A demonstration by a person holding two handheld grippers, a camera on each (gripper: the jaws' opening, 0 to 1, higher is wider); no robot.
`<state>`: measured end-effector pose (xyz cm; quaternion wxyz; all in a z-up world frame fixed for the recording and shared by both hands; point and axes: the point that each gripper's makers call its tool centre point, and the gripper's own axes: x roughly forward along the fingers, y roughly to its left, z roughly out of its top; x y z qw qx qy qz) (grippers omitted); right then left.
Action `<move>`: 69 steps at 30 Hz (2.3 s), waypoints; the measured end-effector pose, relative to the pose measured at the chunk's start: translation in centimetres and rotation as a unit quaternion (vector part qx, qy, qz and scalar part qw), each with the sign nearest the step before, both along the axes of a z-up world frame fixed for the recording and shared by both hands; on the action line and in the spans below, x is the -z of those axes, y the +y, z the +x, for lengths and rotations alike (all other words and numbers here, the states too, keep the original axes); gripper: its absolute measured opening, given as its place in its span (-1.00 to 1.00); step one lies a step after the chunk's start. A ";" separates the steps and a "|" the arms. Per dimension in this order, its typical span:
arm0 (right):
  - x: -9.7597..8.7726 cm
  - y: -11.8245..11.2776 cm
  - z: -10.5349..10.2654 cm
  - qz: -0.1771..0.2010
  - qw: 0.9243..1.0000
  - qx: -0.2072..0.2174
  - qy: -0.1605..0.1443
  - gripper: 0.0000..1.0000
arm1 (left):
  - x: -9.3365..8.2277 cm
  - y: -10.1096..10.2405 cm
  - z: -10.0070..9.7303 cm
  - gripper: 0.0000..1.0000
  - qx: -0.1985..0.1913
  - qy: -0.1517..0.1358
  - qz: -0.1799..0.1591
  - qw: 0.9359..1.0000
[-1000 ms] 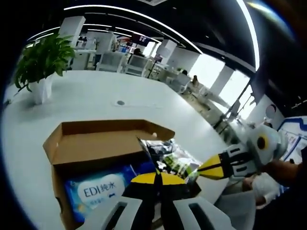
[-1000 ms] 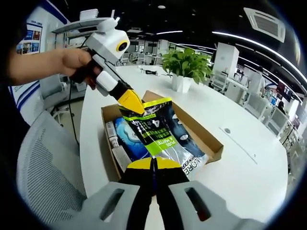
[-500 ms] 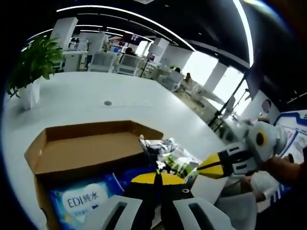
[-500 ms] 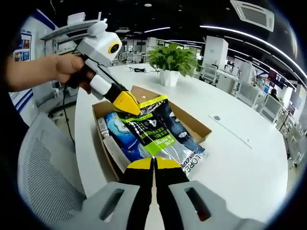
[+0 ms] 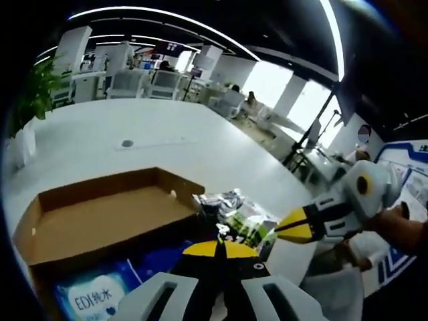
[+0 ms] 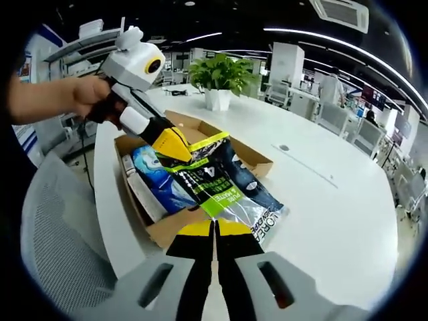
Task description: Operate the shoe box by opening the lid, removing the specified soft item, and placing it in the target area until the item is outside and the box remains undamaged.
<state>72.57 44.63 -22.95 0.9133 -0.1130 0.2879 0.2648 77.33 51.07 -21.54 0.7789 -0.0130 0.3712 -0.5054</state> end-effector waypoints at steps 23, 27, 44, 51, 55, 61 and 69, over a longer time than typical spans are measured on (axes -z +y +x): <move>3.4 -5.5 -0.2 -0.006 0.999 0.021 0.035 -1.00 | 3.3 -5.3 -0.7 -0.97 0.061 -0.007 0.053 0.997; 3.9 -6.3 -0.2 -0.005 0.999 0.022 0.043 -1.00 | 3.8 -6.1 -0.7 -0.97 0.077 -0.020 0.070 0.994; 6.5 -7.5 0.5 0.000 0.998 0.013 0.064 -1.00 | 6.6 -8.2 0.4 -0.96 0.155 -0.076 0.165 0.971; 8.0 -7.6 0.9 -0.008 0.997 -0.009 0.073 -1.00 | 8.0 -8.3 0.6 -0.95 0.183 -0.089 0.201 0.958; 8.6 -8.0 1.2 -0.013 0.997 -0.020 0.076 -1.00 | 8.4 -8.3 0.7 -0.93 0.189 -0.089 0.211 0.955; 8.7 -7.9 1.2 -0.036 0.995 -0.054 0.070 -1.00 | 8.7 -8.1 1.3 -0.85 0.188 -0.088 0.215 0.954; 8.8 -7.7 1.5 -0.059 0.993 -0.087 0.053 -1.00 | 7.6 -8.2 1.3 -0.63 0.179 -0.086 0.188 0.962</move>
